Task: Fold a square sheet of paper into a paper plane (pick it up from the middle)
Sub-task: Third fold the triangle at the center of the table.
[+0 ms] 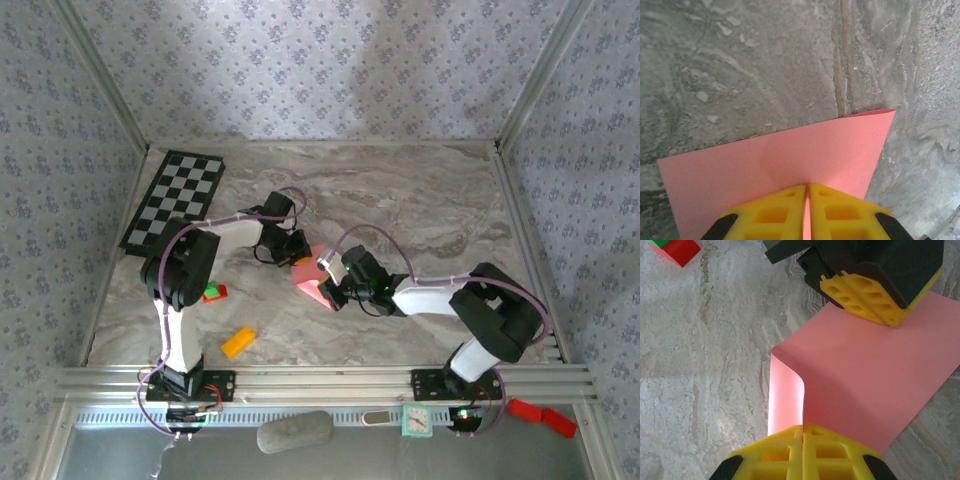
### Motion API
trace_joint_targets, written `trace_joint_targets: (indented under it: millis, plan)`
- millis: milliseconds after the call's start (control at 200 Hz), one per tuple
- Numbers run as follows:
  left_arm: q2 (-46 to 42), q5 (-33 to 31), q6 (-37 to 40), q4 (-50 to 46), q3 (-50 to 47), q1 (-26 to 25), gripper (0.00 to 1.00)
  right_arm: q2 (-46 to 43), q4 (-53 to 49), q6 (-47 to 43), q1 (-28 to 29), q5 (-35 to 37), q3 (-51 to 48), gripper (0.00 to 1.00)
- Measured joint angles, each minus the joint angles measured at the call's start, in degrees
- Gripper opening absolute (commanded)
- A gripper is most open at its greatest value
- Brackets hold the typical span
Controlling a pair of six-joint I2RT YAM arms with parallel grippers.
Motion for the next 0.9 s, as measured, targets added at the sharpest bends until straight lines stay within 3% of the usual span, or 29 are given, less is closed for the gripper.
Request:
trace_joint_targets:
  millis: [899]
  plan:
    - [0.11,0.63,-0.04,0.2,-0.02,0.0,0.11,2.03,-4.98,1.03,0.0,4.85,2.67,0.0]
